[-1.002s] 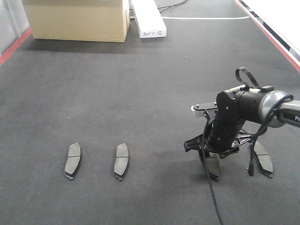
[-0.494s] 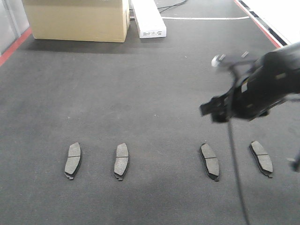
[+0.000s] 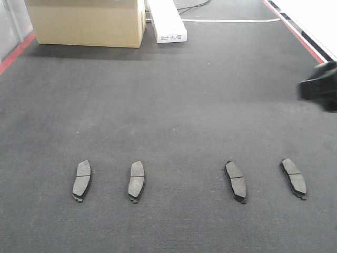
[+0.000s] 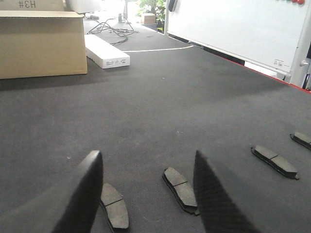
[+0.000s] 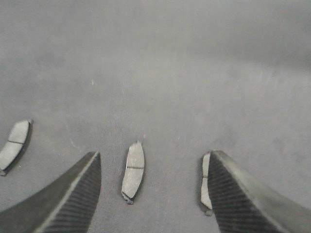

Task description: Move and align brake pads A on conveyor

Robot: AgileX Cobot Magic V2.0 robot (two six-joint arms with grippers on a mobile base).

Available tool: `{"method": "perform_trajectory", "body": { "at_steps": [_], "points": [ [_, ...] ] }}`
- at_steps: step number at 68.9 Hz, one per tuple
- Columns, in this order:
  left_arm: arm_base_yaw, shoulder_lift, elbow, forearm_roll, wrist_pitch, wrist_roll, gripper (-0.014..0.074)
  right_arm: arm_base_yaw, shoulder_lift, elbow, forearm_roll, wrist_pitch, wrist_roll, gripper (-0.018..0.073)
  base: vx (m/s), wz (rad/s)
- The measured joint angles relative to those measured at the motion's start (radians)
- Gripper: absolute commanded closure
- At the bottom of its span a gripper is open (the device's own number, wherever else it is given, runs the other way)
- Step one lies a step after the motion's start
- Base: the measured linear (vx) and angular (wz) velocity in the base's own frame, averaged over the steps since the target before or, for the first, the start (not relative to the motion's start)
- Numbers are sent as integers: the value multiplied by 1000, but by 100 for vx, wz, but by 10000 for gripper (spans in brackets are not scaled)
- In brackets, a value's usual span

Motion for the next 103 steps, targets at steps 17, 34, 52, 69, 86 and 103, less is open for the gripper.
{"method": "perform_trajectory", "body": {
  "at_steps": [17,34,52,69,86,103],
  "points": [
    [0,0,0,0,0,0,203,0,-304,293,1,-129,-6,110,0,0],
    [0,0,0,0,0,0,203,0,-628,577,21,-244,-6,110,0,0],
    [0,0,0,0,-1,0,203,0,-936,797,73,-353,-22,110,0,0],
    [0,0,0,0,-1,0,203,0,-1051,913,73,-499,-24,110,0,0],
    [0,0,0,0,-1,0,441,0,-1051,919,54,-499,-24,312,0,0],
    [0,0,0,0,-1,0,604,0,-1051,919,27,-499,-24,571,0,0]
  ]
}}
